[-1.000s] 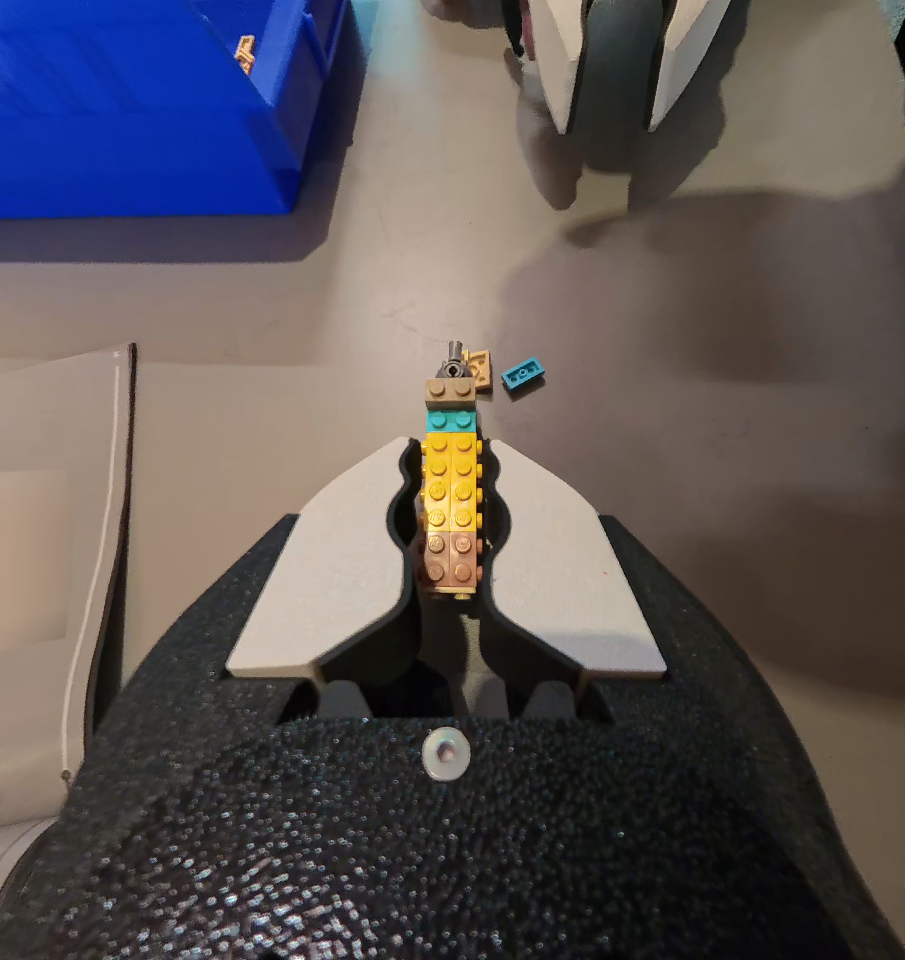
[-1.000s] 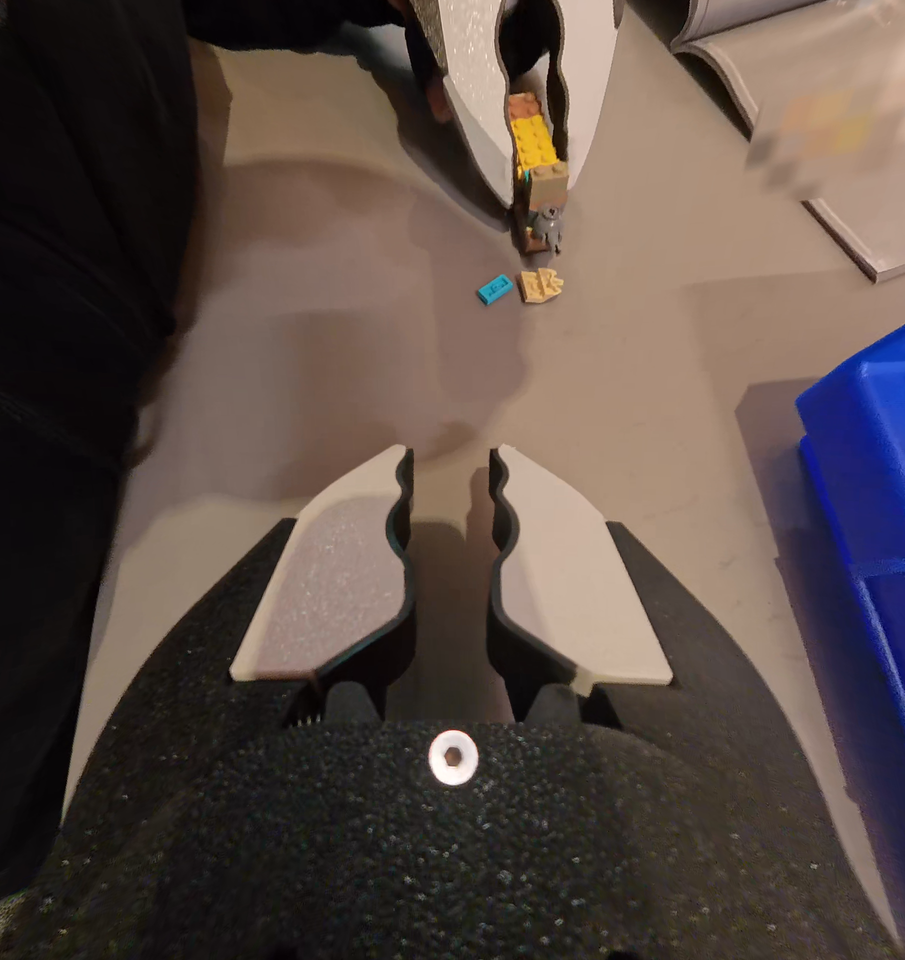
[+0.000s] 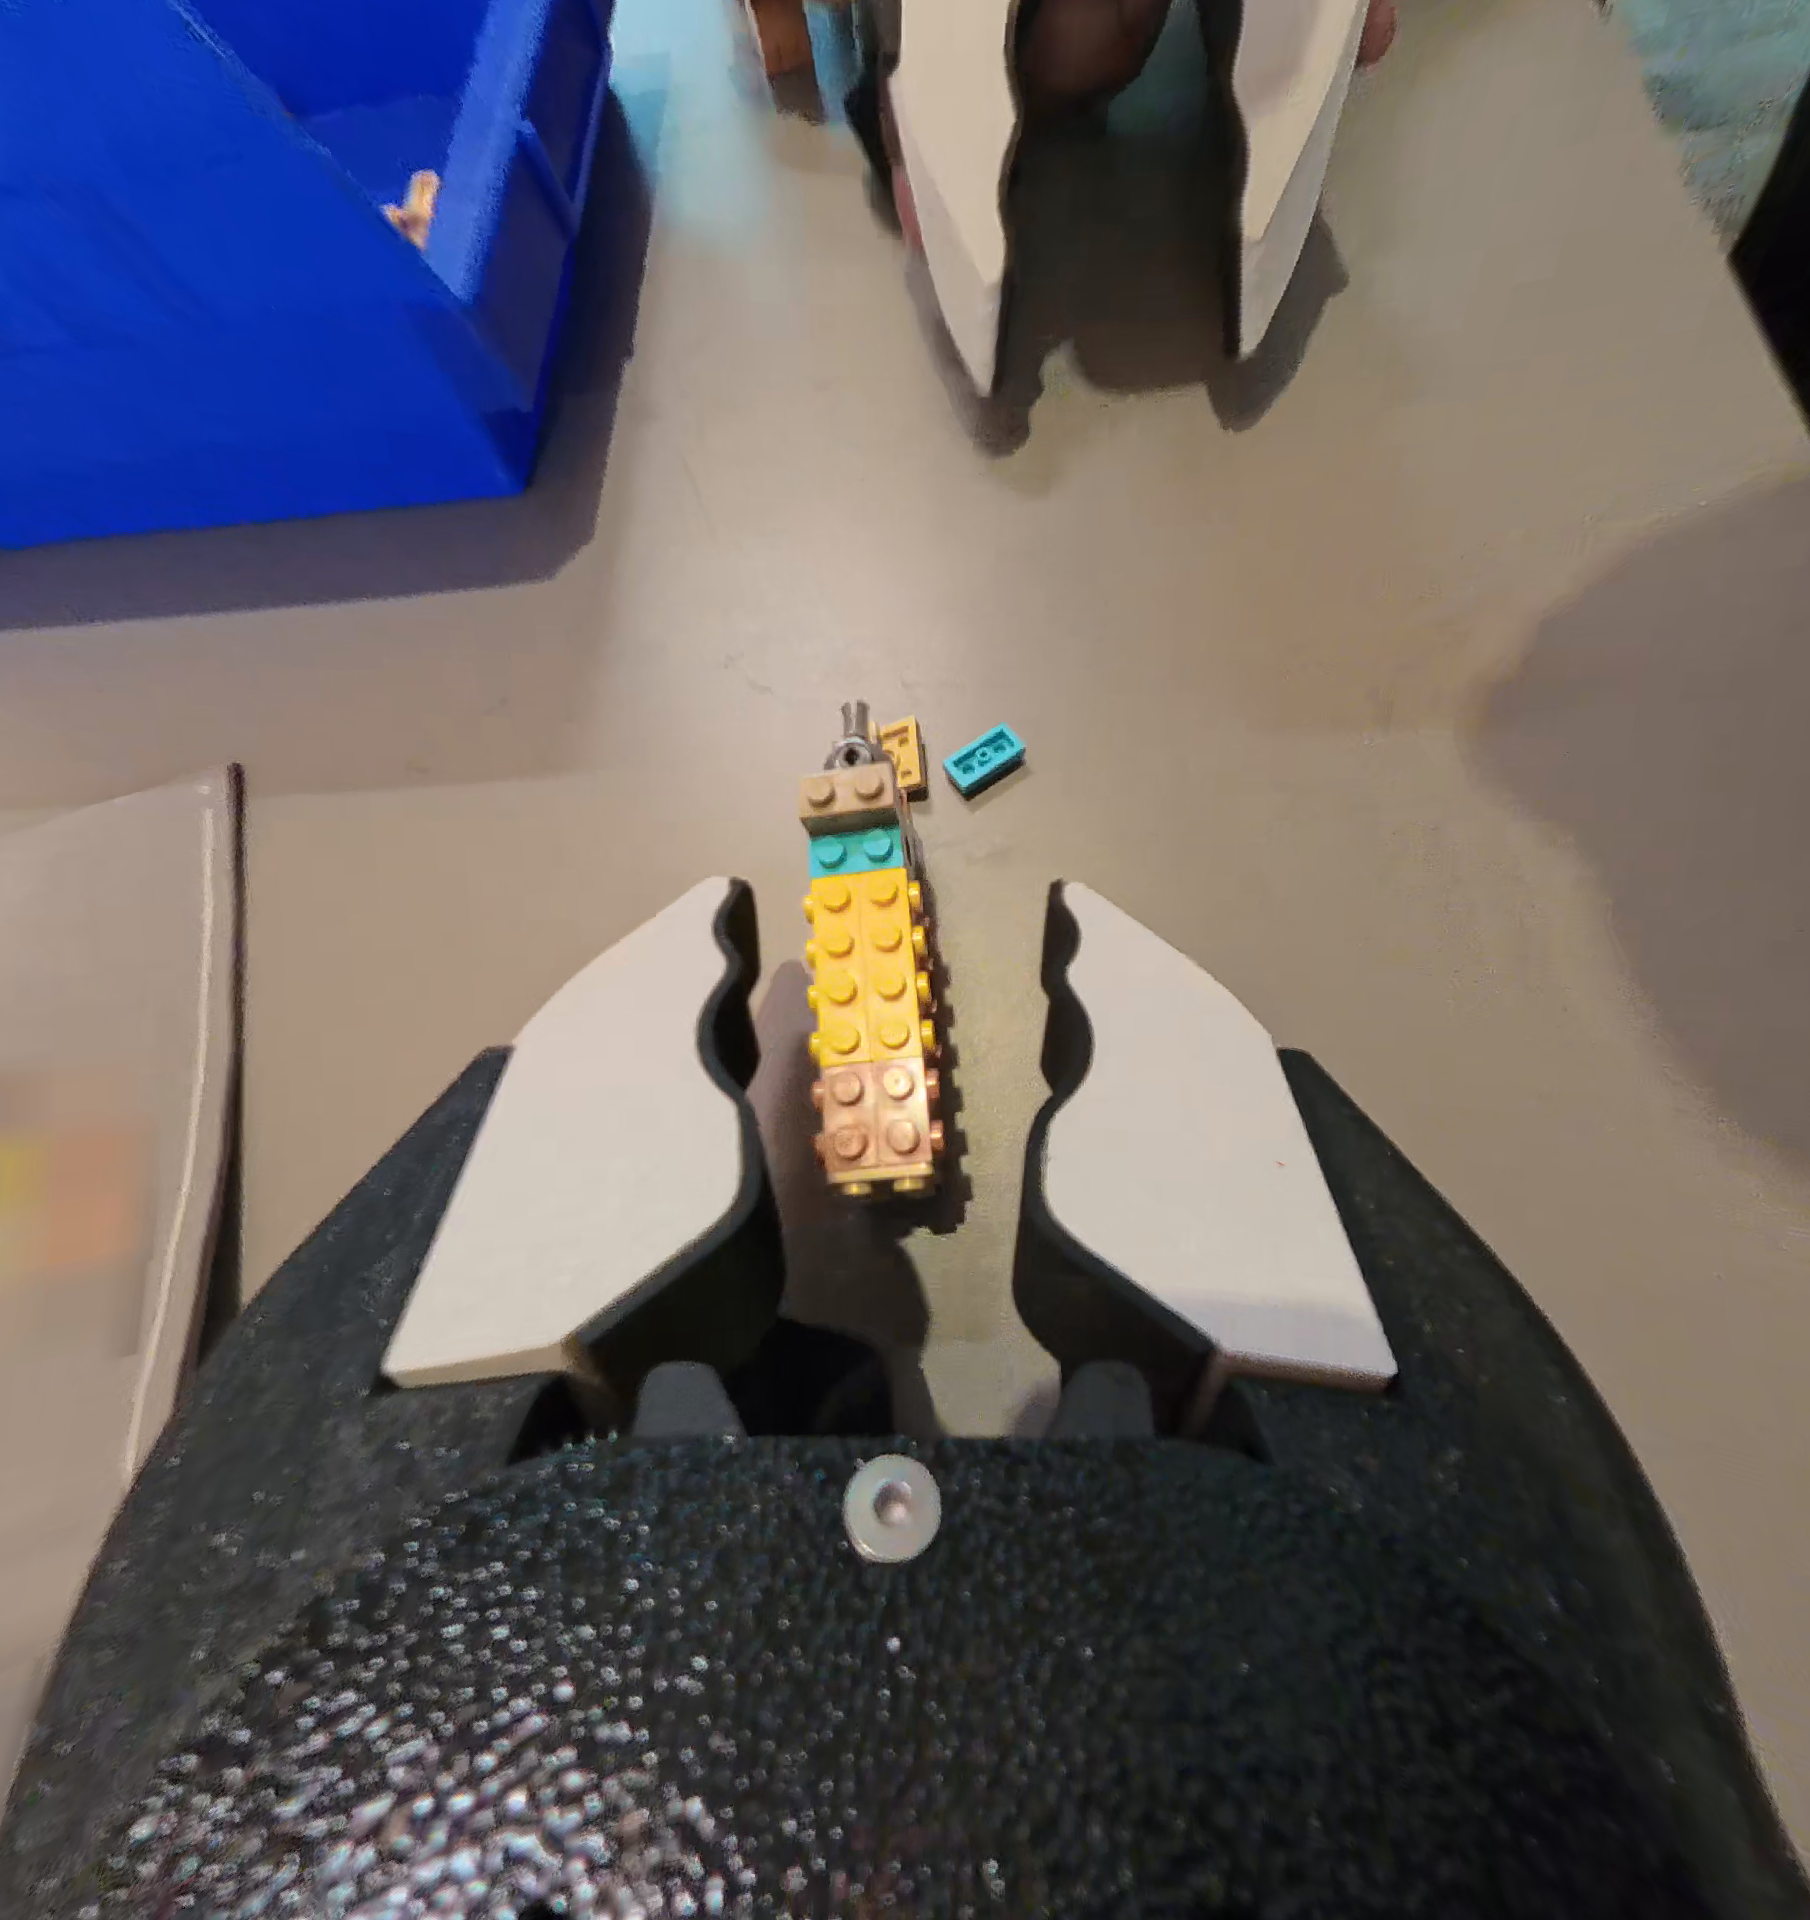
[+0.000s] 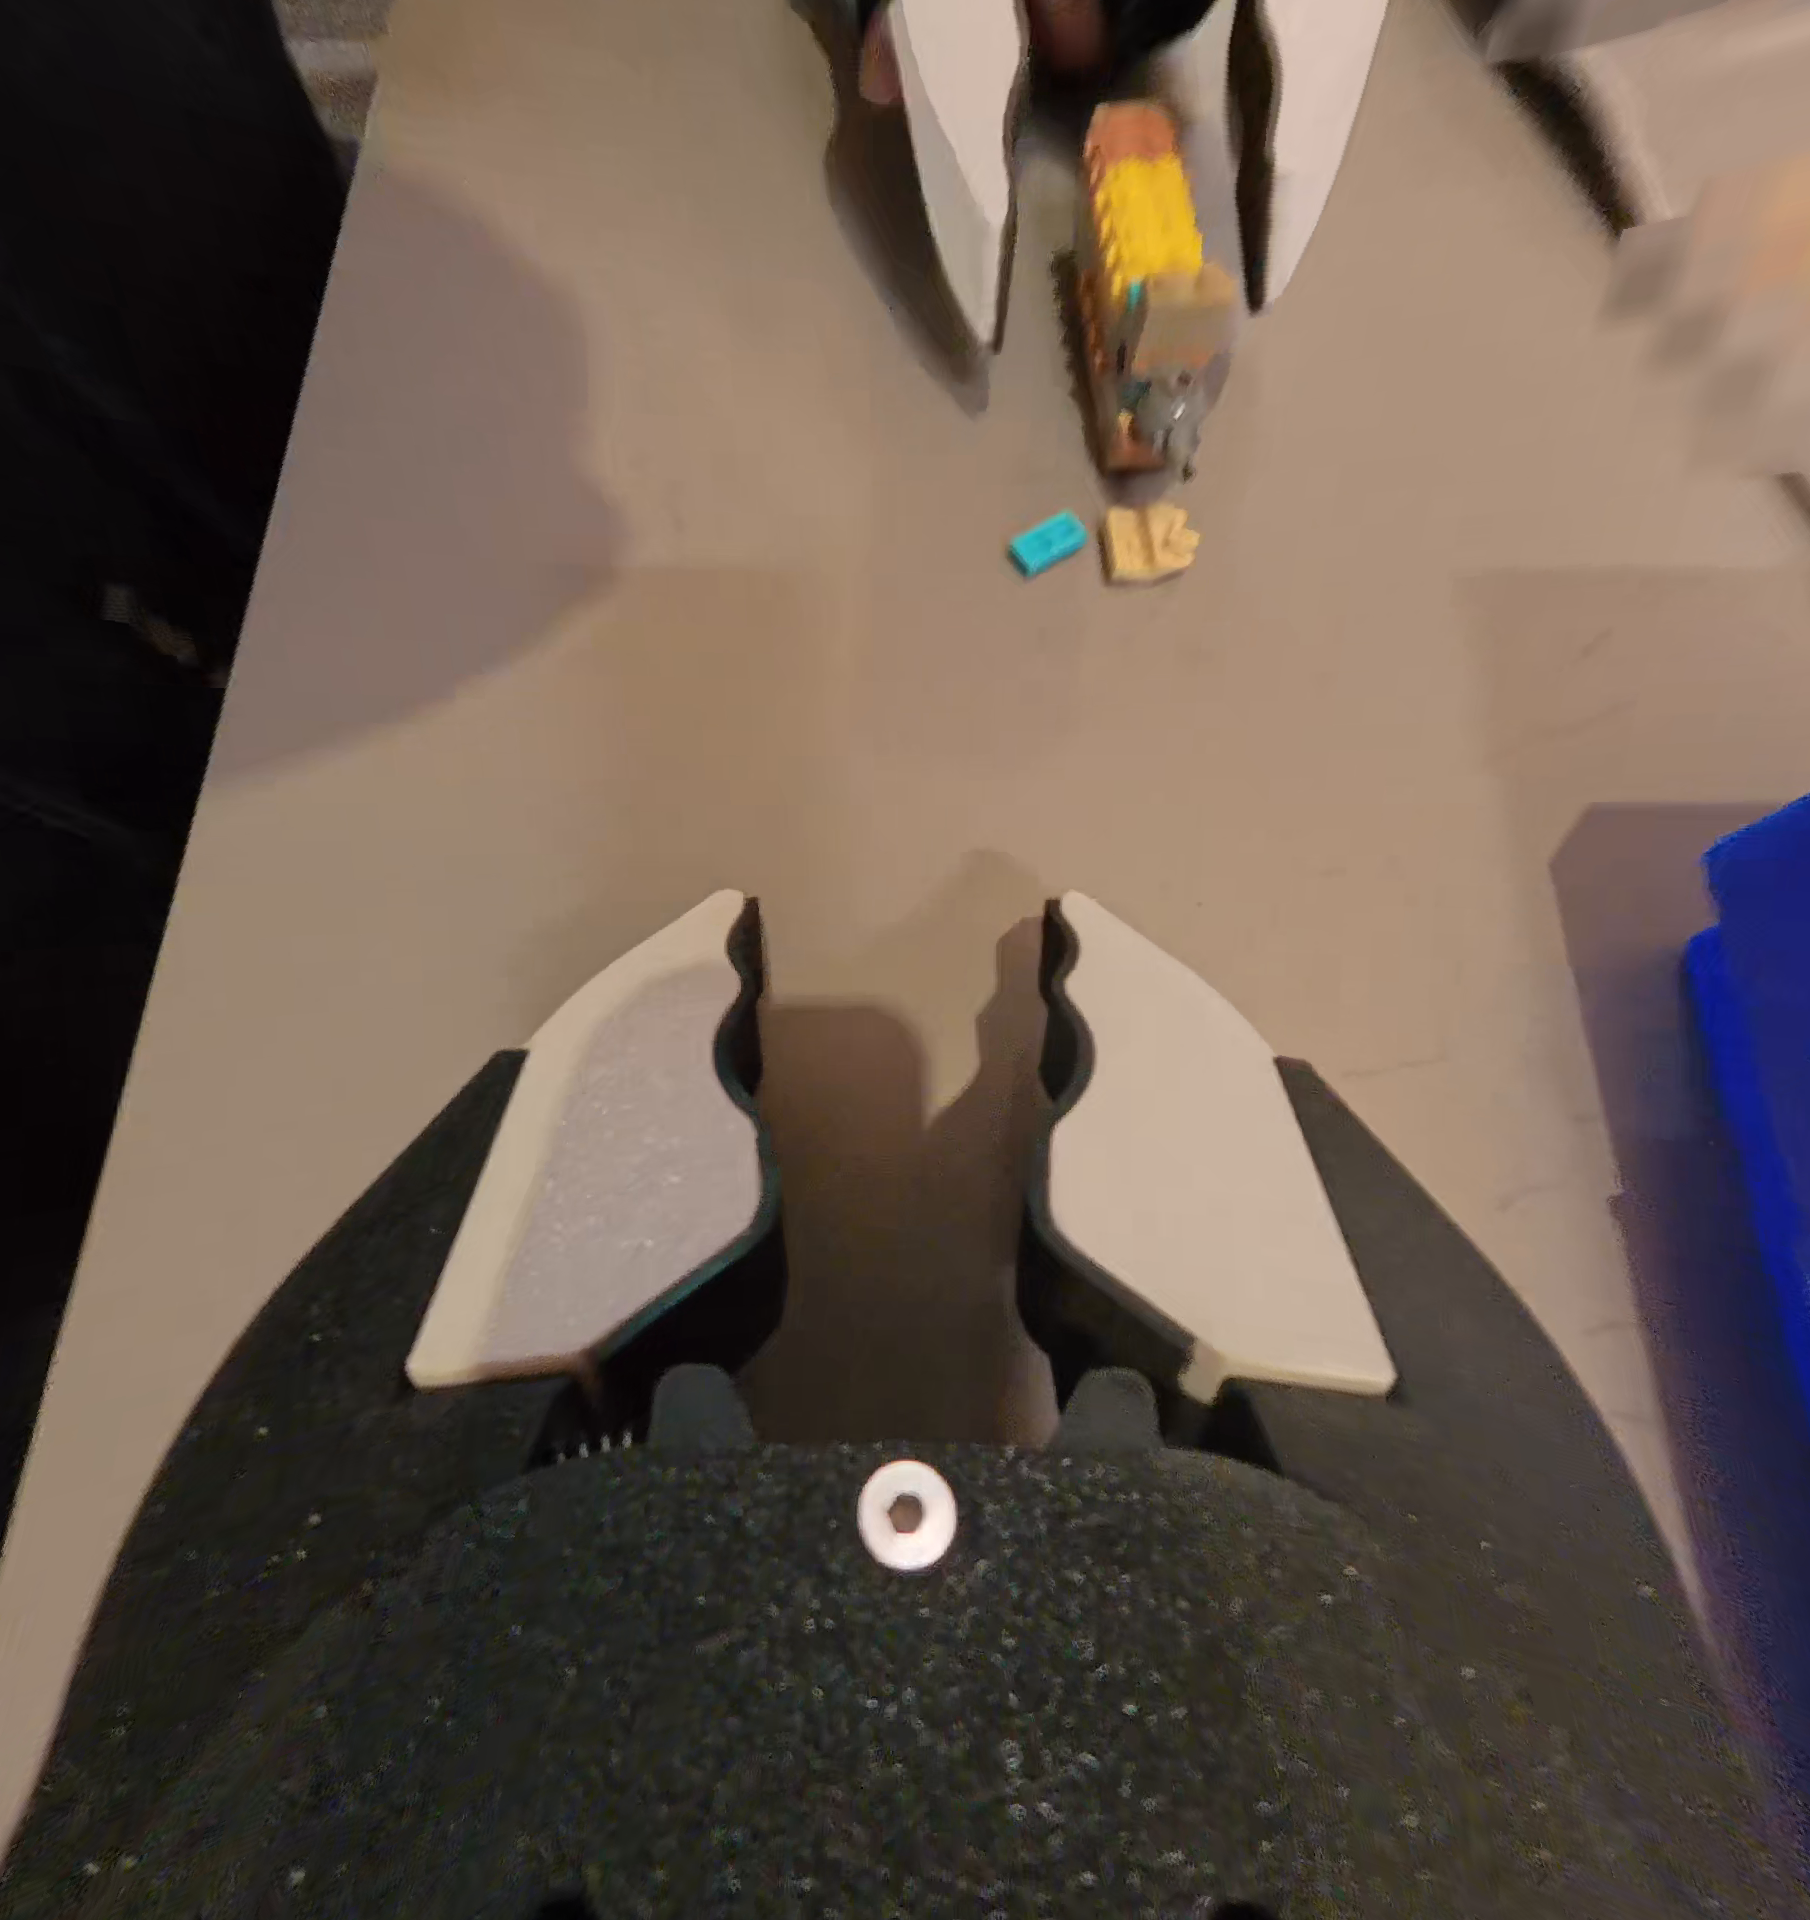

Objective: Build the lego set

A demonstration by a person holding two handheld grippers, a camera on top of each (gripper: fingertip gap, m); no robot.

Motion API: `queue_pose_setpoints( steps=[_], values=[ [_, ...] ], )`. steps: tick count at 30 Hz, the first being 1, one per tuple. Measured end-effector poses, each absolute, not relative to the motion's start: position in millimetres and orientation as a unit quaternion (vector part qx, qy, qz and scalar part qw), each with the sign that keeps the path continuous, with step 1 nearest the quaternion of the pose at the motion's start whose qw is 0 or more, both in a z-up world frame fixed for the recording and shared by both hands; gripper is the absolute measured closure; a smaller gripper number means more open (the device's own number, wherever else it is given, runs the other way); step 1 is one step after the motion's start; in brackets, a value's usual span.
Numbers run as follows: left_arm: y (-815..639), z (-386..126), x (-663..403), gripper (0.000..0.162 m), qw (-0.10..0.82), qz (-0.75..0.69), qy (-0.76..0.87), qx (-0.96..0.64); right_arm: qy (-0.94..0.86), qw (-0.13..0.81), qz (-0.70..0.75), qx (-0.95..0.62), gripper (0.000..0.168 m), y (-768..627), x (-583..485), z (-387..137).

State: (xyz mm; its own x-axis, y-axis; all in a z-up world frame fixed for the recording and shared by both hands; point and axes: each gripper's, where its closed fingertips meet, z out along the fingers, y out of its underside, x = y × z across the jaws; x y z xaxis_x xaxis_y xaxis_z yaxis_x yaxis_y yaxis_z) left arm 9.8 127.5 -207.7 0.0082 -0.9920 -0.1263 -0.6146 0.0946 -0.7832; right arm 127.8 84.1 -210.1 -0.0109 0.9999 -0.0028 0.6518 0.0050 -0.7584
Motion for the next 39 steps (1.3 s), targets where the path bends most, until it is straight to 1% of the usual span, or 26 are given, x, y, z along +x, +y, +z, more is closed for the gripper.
queue_pose_setpoints(
  steps=[2,4,7,9,10,11,12,13,14,17,19,20,22,23,24,26,29,32,35,39],
  values=[
    [130.4,-196.2,10.2,0.106,0.376,-0.291,0.633,-0.61,-0.637,0.345,0.296,-0.623,0.107,90.4,121.6,-198.3],
    [133.0,-175.9,11.9,0.104,0.414,-0.326,0.606,-0.596,-0.624,0.409,0.295,-0.597,0.103,95.3,113.9,-179.2],
    [137.3,-129.8,12.1,0.101,0.494,-0.374,0.55,-0.56,-0.569,0.527,0.295,-0.559,0.092,106.9,107.7,-137.3],
    [139.3,-92.5,7.8,0.096,0.555,-0.406,0.497,-0.529,-0.506,0.597,0.315,-0.536,0.077,112.7,107.8,-102.5],
    [138.6,-73.0,4.3,0.091,0.581,-0.43,0.464,-0.512,-0.474,0.629,0.325,-0.523,0.069,114.8,109.4,-84.6],
    [136.7,-52.1,-0.1,0.08,0.605,-0.459,0.424,-0.492,-0.439,0.662,0.341,-0.503,0.056,114.9,111.3,-64.9],
    [134.0,-32.5,-6.1,0.071,0.626,-0.488,0.383,-0.472,-0.402,0.688,0.366,-0.48,0.046,112.3,114.0,-45.0],
    [130.8,-15.5,-13.1,0.071,0.645,-0.511,0.346,-0.451,-0.366,0.709,0.382,-0.467,0.045,111.3,118.6,-28.8],
    [126.4,-0.1,-20.5,0.07,0.664,-0.528,0.312,-0.427,-0.335,0.727,0.396,-0.451,0.04,108.8,122.7,-15.2],
    [112.3,32.0,-37.1,0.051,0.724,-0.535,0.237,-0.366,-0.281,0.767,0.416,-0.399,0.031,96.3,126.6,8.9],
    [98.4,43.0,-39.8,0.047,0.758,-0.518,0.214,-0.334,-0.266,0.778,0.425,-0.379,0.024,86.7,120.9,14.7],
    [83.7,48.4,-38.5,0.049,0.762,-0.532,0.21,-0.304,-0.259,0.782,0.437,-0.361,0.022,79.2,117.3,18.8],
    [51.1,58.6,-39.0,0.065,0.755,-0.587,0.185,-0.226,-0.236,0.8,0.444,-0.326,0.022,67.9,112.4,28.1],
    [42.4,60.4,-39.4,0.074,0.755,-0.603,0.162,-0.2,-0.229,0.807,0.455,-0.3,0.022,59.2,110.3,33.4],
    [39.9,60.2,-37.8,0.079,0.752,-0.616,0.136,-0.193,-0.216,0.803,0.485,-0.27,0.023,49.0,110.2,39.7],
    [33.5,56.1,-21.6,0.084,0.718,-0.656,0.131,-0.195,-0.183,0.781,0.548,-0.238,0.024,39.9,111.6,48.4],
    [19.9,43.9,21.3,0.087,0.664,-0.69,0.182,-0.225,-0.147,0.765,0.594,-0.199,0.024,29.3,115.7,54.8],
    [2.2,24.5,65.7,0.086,0.676,-0.642,0.258,-0.254,-0.15,0.758,0.604,-0.193,0.022,18.8,104.3,51.3],
    [-7.0,2.0,97.6,0.085,0.694,-0.576,0.321,-0.289,-0.159,0.777,0.576,-0.198,0.022,10.2,98.4,45.4],
    [-2.3,-5.4,102.4,0.094,0.686,-0.597,0.287,-0.302,-0.169,0.783,0.558,-0.218,0.024,9.1,96.6,44.5]
  ],
)
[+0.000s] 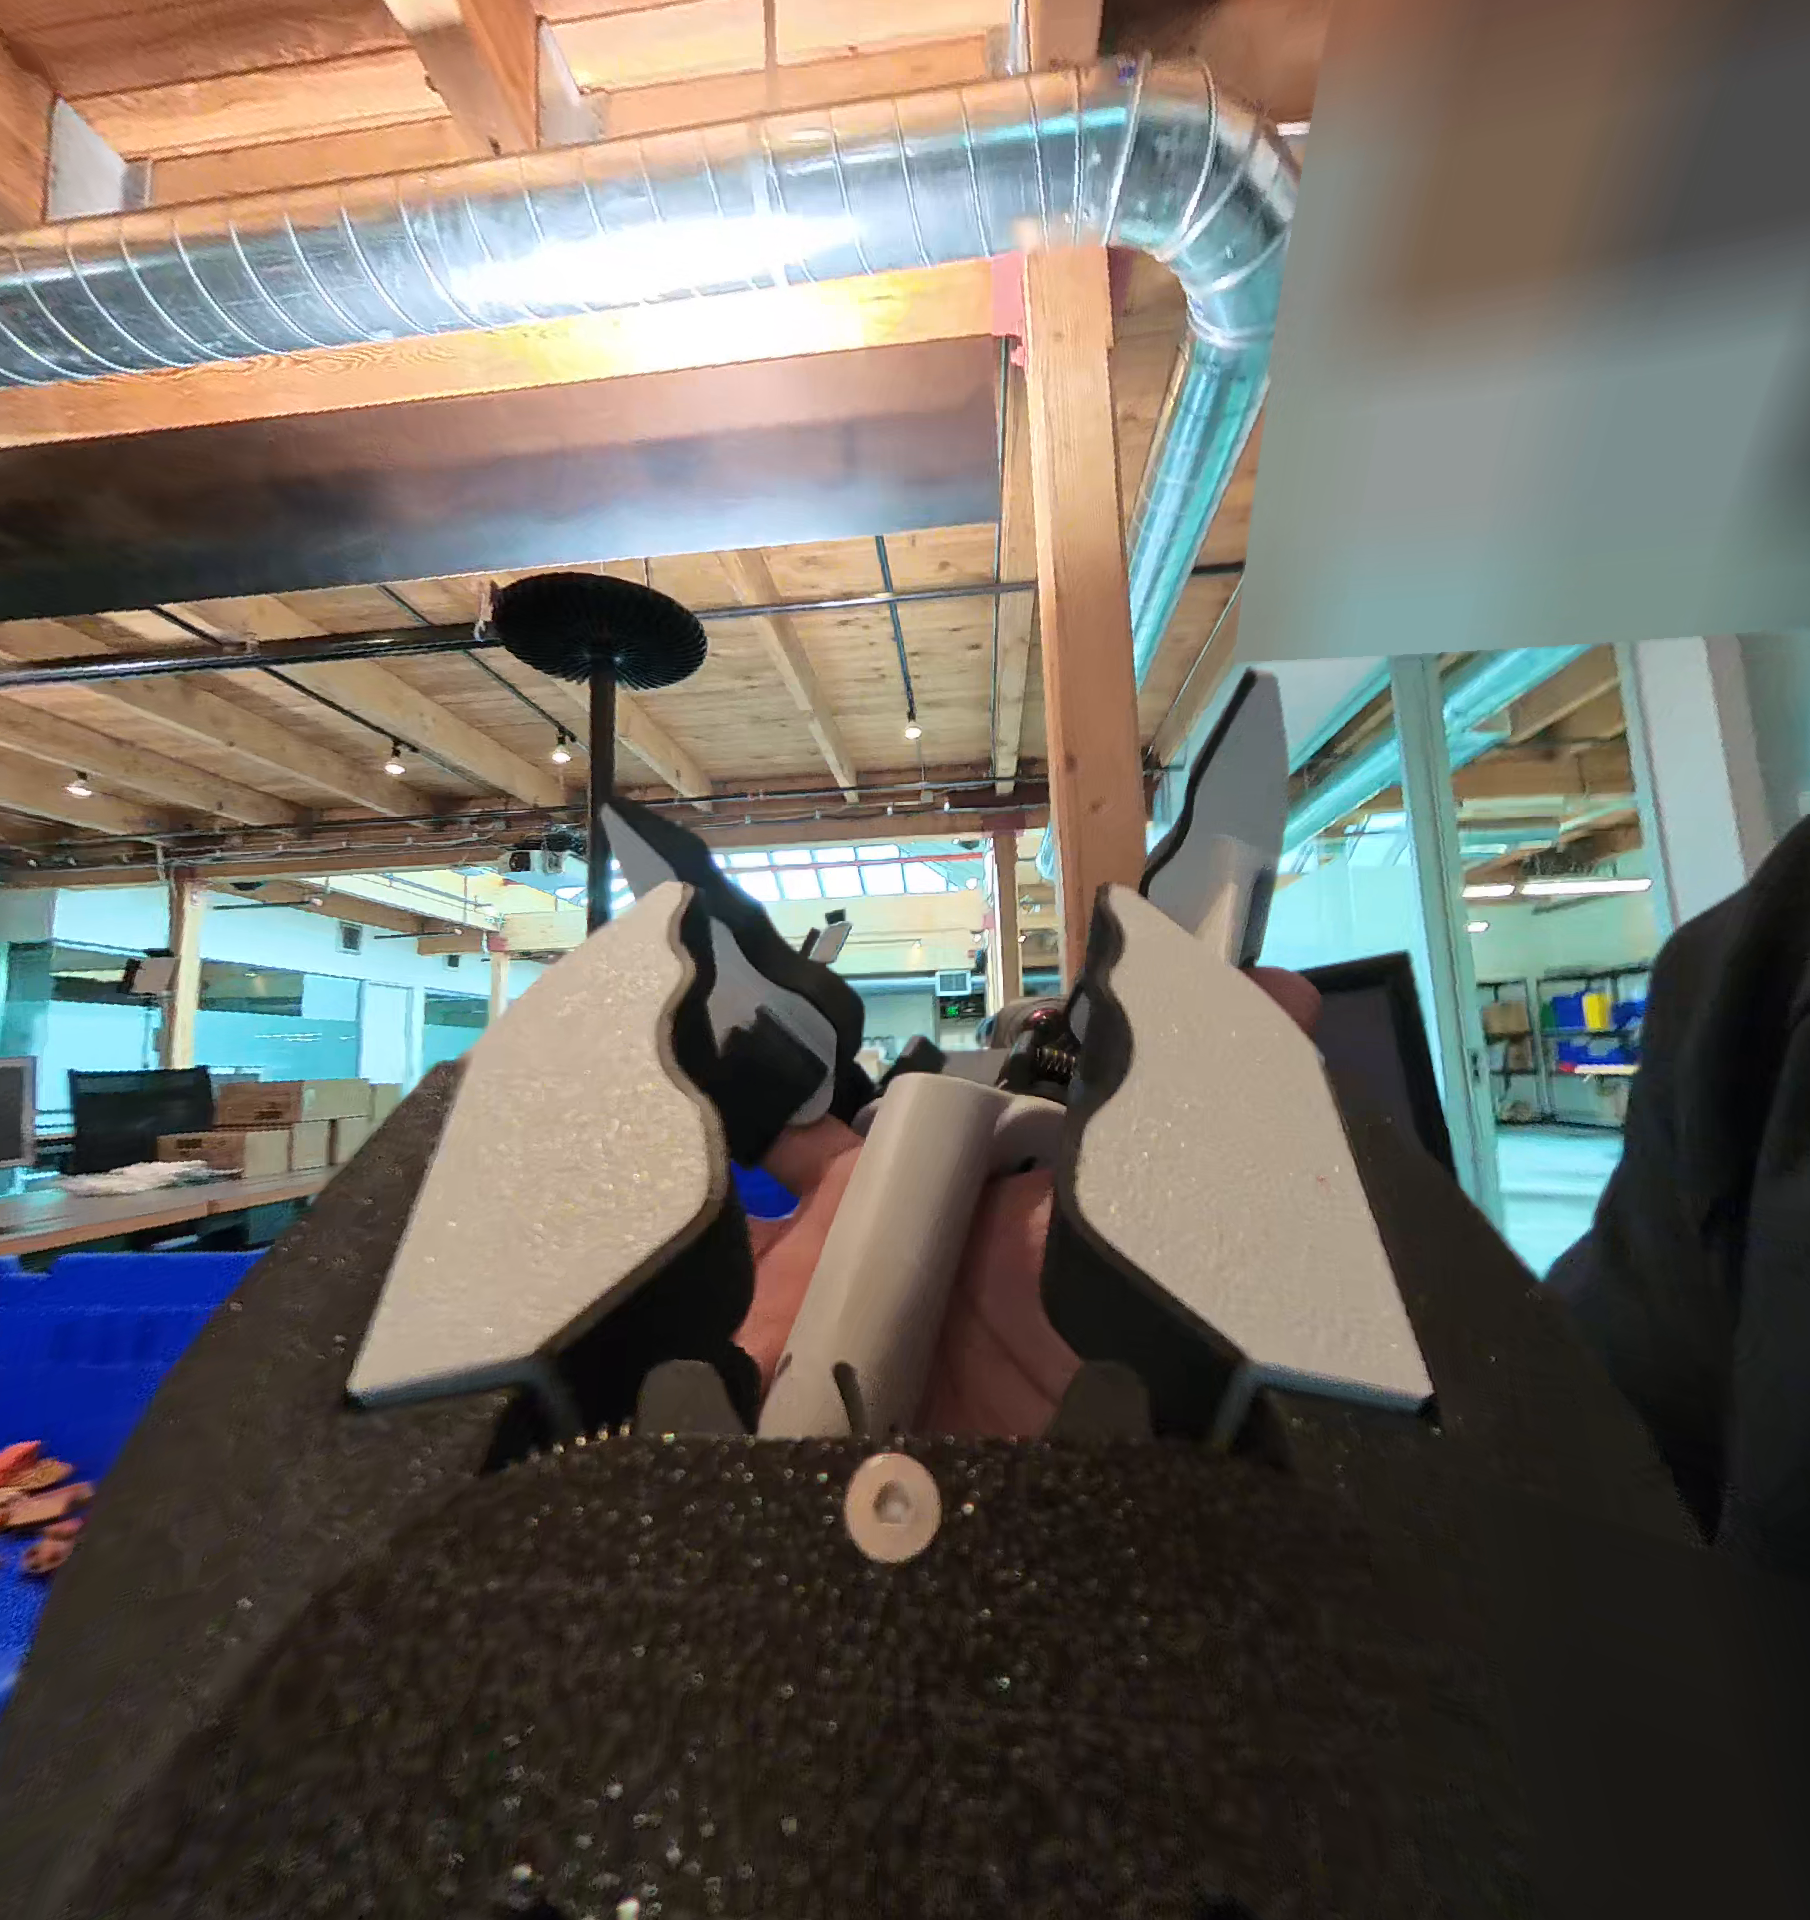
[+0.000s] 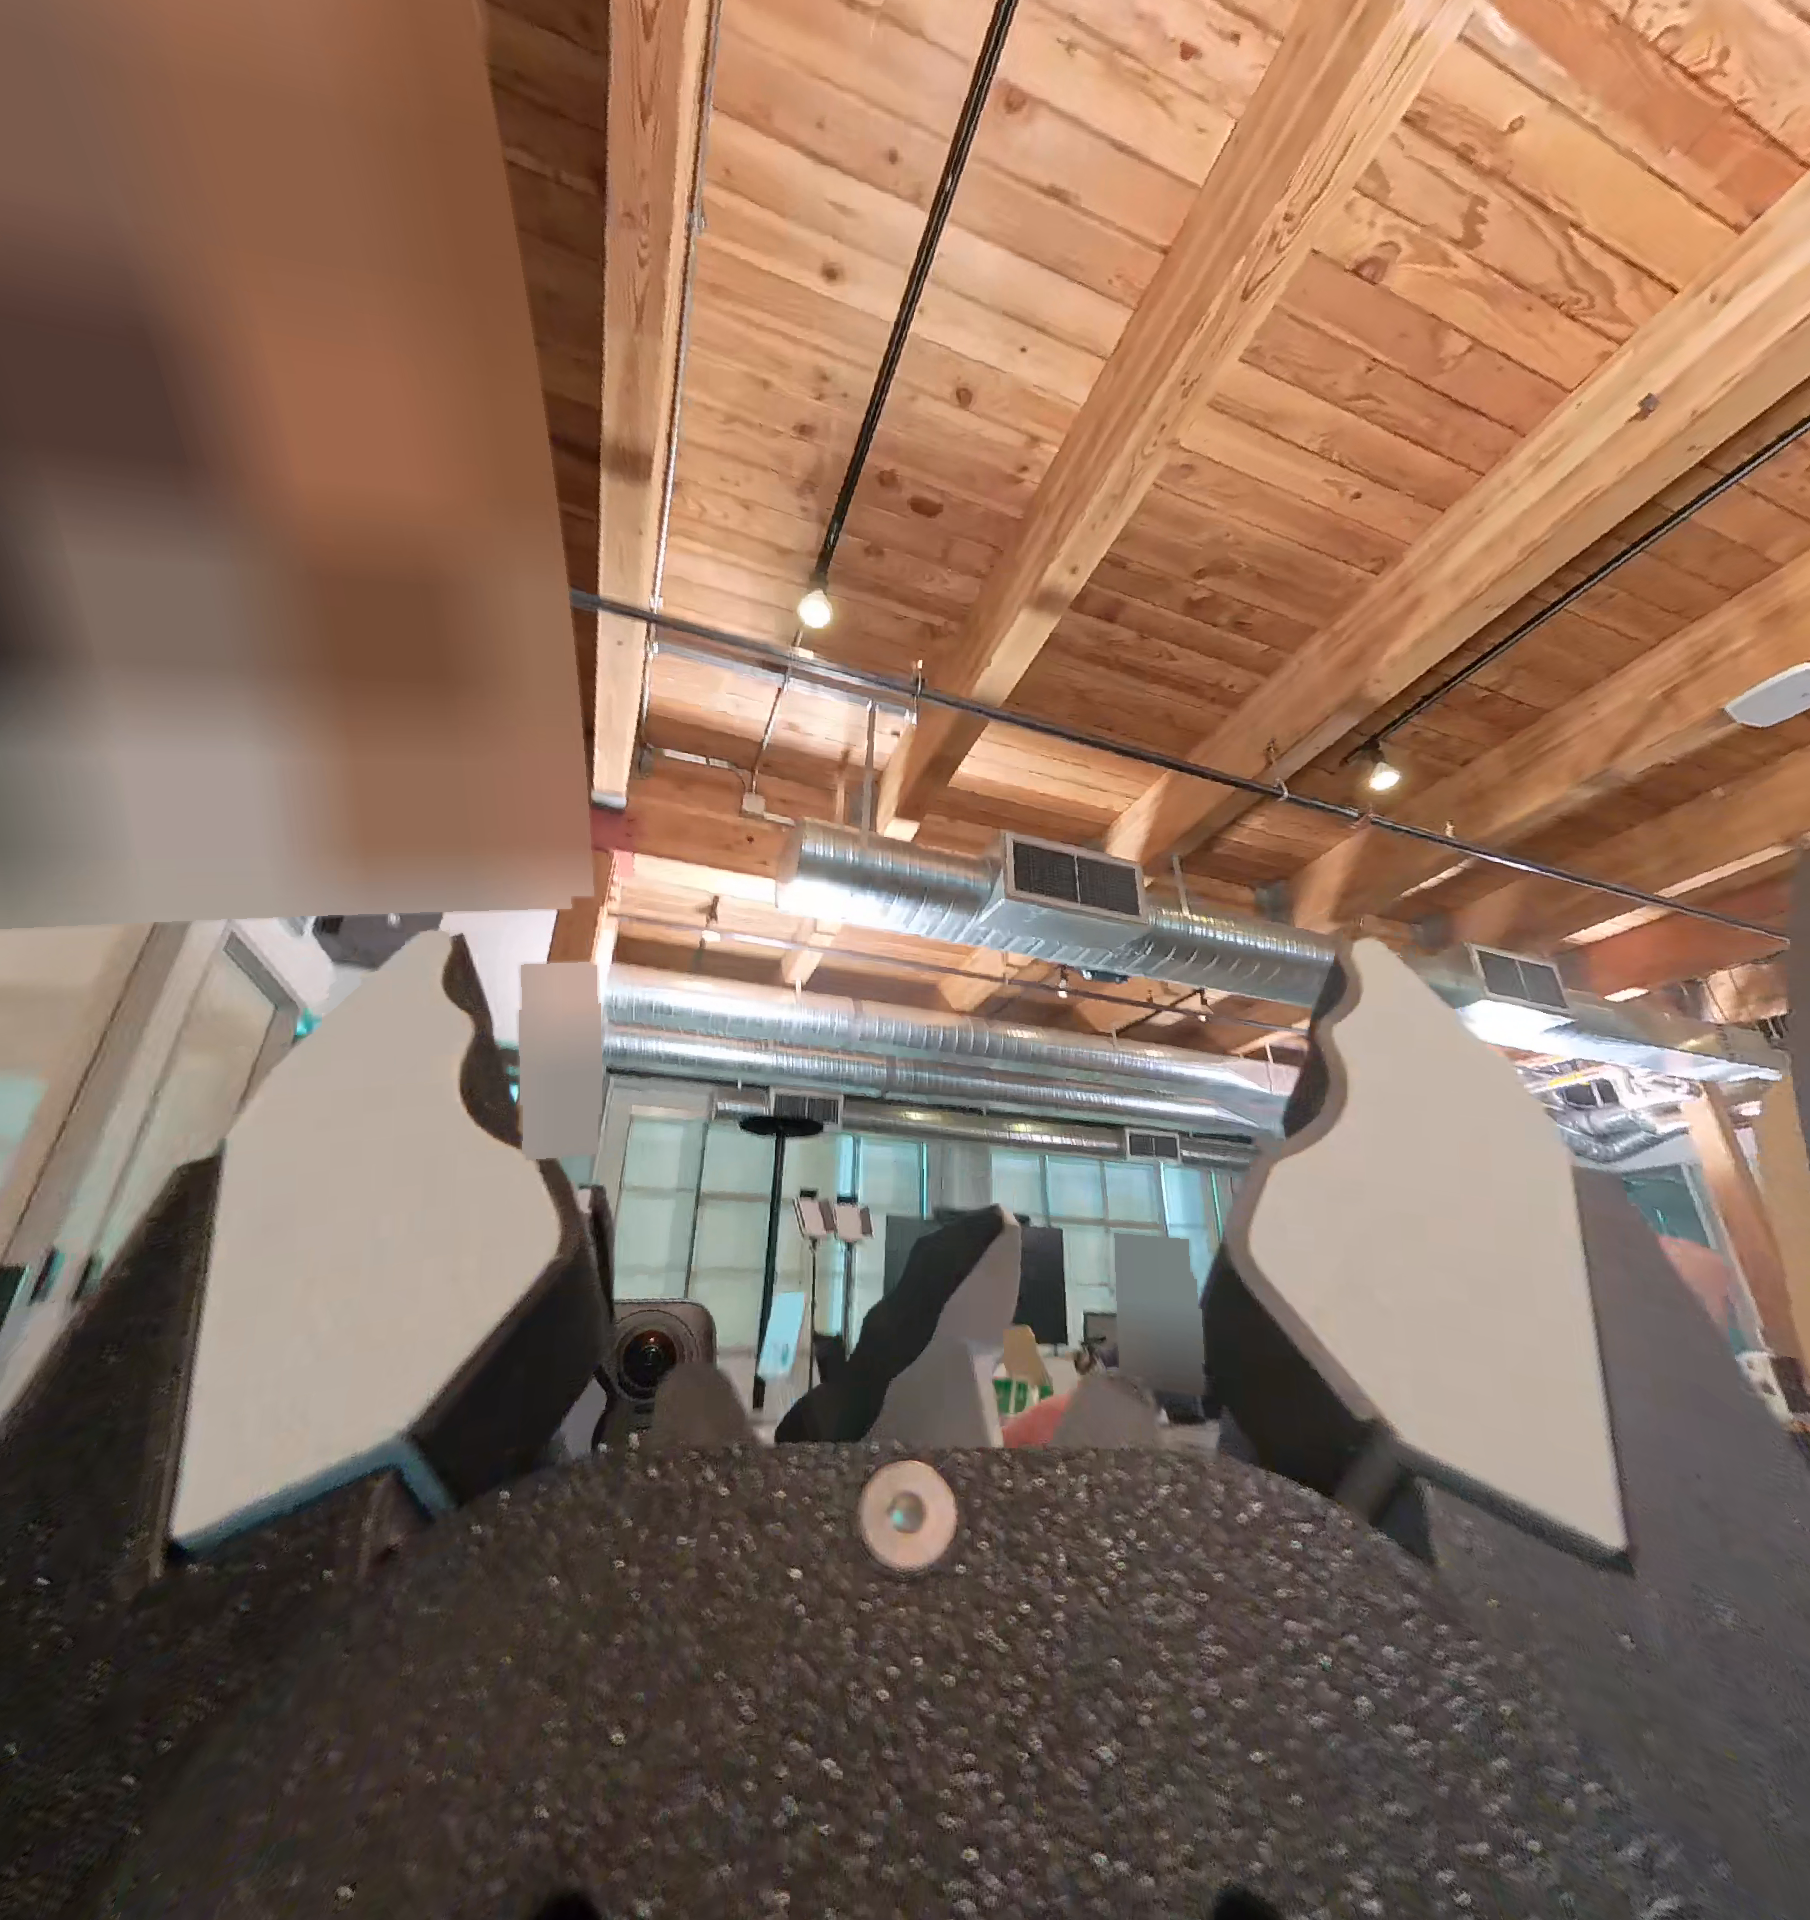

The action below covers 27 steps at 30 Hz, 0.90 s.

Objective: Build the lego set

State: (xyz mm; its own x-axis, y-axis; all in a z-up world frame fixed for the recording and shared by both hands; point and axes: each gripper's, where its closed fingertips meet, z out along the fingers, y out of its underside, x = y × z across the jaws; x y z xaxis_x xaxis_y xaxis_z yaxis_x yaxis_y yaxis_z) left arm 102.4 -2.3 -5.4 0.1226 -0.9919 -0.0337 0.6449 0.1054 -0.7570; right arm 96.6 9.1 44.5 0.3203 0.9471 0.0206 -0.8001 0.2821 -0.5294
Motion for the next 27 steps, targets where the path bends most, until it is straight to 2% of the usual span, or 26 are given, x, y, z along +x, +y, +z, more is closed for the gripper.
queue_pose_setpoints(
  steps=[4,8,10,12,16,21,27],
  values=[
    [-0.7,-6.6,105.8,0.1,0.669,-0.622,0.268,-0.306,-0.16,0.77,0.577,-0.221,0.037,9.8,103.9,43.1],
    [-6.6,-16.3,116.0,0.11,0.61,-0.668,0.269,-0.332,-0.163,0.703,0.649,-0.242,0.065,7.3,105.7,43.3],
    [-7.5,-10.7,106.3,0.11,0.587,-0.715,0.228,-0.304,-0.168,0.709,0.647,-0.224,0.073,5.9,113.0,45.7],
    [-3.6,-2.5,90.7,0.105,0.615,-0.719,0.184,-0.268,-0.192,0.738,0.611,-0.212,0.081,6.1,119.9,44.8],
    [16.2,7.6,60.3,0.104,0.71,-0.633,0.148,-0.272,-0.191,0.768,0.563,-0.24,0.07,8.3,118.9,24.0],
    [16.4,21.3,41.9,0.102,0.716,-0.645,0.107,-0.244,-0.245,0.698,0.6,-0.304,0.069,-11.0,77.6,-20.0],
    [22.6,22.4,33.6,0.102,0.706,-0.668,0.059,-0.229,-0.284,0.643,0.63,-0.329,0.071,-23.2,61.7,-31.0]
  ],
)
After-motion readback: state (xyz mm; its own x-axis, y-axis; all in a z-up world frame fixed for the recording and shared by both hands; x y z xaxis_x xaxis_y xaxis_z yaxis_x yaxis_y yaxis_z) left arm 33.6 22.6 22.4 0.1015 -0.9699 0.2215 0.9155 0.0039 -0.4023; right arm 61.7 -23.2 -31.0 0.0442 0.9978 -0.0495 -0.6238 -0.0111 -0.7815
